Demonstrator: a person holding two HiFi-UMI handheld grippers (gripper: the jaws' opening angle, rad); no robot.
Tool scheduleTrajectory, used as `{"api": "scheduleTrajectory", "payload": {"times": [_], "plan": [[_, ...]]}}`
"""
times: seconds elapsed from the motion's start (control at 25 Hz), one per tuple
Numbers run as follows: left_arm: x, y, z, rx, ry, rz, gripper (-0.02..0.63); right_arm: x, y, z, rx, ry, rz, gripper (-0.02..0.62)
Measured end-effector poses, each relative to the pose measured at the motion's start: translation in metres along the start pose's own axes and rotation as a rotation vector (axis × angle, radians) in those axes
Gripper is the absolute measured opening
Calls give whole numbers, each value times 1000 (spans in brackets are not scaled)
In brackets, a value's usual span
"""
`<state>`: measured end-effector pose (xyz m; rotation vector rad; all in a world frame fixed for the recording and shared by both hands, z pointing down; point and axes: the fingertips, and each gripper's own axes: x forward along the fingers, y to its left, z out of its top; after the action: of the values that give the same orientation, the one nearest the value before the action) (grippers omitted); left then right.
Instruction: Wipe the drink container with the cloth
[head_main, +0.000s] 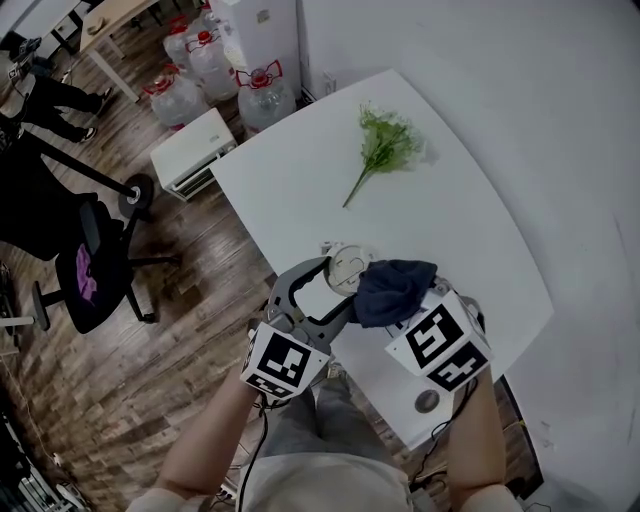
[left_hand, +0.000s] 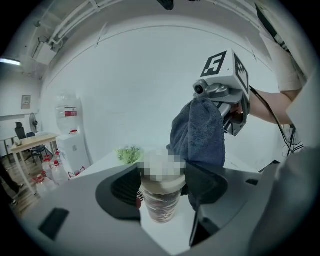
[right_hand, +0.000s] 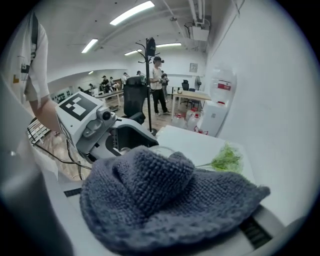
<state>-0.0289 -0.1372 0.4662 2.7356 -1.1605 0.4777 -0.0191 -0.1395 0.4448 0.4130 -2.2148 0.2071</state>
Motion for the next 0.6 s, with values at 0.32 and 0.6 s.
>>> {"api": "scheduleTrajectory", "payload": {"times": [0.32,0.6], "plan": [[3,3,13,34,-4,-13,290,8,-42,12,52,-77,-155,37],[1,3,12,40,2,-4,291,33,3,40,-110,-144,-76,37]]}}
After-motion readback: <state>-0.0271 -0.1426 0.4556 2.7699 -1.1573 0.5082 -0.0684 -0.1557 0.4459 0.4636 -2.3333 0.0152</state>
